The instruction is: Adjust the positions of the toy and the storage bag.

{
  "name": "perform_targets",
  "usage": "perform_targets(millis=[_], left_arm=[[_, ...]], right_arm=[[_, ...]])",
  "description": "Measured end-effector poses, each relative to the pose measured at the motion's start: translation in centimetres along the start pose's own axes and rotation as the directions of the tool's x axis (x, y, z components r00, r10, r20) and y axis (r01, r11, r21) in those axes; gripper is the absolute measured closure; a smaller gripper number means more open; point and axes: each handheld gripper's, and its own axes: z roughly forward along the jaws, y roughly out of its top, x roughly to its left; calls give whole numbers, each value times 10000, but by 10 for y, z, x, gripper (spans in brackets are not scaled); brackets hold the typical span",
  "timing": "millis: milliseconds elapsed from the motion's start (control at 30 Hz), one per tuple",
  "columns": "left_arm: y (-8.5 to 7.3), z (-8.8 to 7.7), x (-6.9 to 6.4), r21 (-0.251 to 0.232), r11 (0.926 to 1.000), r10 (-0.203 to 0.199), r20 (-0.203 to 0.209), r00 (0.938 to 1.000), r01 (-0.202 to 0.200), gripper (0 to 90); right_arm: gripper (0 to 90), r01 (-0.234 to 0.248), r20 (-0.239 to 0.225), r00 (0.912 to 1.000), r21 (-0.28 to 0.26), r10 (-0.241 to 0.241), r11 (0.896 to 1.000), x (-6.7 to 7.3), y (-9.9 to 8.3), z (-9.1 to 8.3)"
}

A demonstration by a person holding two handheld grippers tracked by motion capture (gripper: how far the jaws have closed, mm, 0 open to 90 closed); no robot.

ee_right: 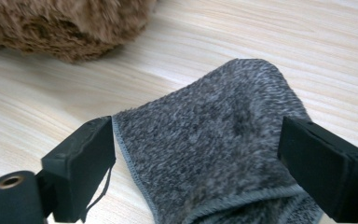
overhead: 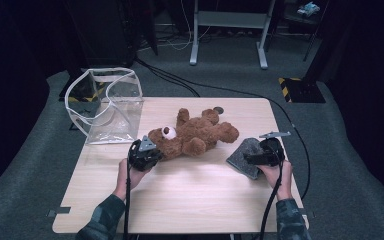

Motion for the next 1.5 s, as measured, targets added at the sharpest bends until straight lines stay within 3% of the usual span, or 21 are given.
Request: perform_targets(millis=[233, 533, 733, 833, 967, 1000, 1100, 1200, 1267, 1367, 1467, 1500], left_arm=[[-7, 1, -5, -7, 9999, -123, 55, 9999, 123, 823], [-14, 3, -10, -269, 9990, -368, -12, 9993, 367, 821], [-15, 3, -9, -280, 9987, -434, -30, 9991, 433, 819], [-17, 4, -11, -409, 9979, -502, -75, 9987, 499, 815], [-19, 4, -10, -423, 9977, -523, -59, 9986, 520, 804], [-19, 4, -10, -465, 9973, -578, -29, 9983, 576, 801], [-20, 5, -10, -501, 9960, -738, -35, 9973, 735, 771], [-21, 4, -8, -510, 9957, -774, -60, 9970, 770, 724], [-21, 4, -9, -518, 9948, -880, -146, 9960, 871, 647], [-21, 2, -9, -512, 9928, -1106, -408, 9930, 1085, 499], [-22, 0, -4, -455, 9874, -1543, -683, 9857, 1514, 343], [-23, 0, -2, -498, 9850, -1687, -734, 9829, 1653, 309]], right_arm=[[69, 52, -290, 9996, -93, -55, 9999, 4, 5, -1], [44, 625, -814, 9946, -317, -649, 9975, 14, 19, 2], [42, 872, -1057, 9905, -150, -883, 9961, 26, 33, 17], [37, 1226, -1157, 9857, -30, -1222, 9924, 29, 41, 25], [20, 1461, -1341, 9810, 377, -1399, 9886, 32, 53, 39], [23, 1468, -1473, 9793, 464, -1386, 9881, 33, 56, 43], [166, 1555, -1776, 9737, 616, -1424, 9859, 35, 60, 52], [276, 1679, -1966, 9689, 775, -1500, 9828, 39, 60, 58], [334, 1786, -1995, 9668, 805, -1597, 9806, 42, 58, 60], [315, 1766, -2041, 9664, 865, -1560, 9805, 42, 57, 62], [263, 1624, -1940, 9704, 847, -1436, 9831, 43, 55, 62], [248, 1741, -1997, 9678, 924, -1531, 9804, 41, 55, 62]])
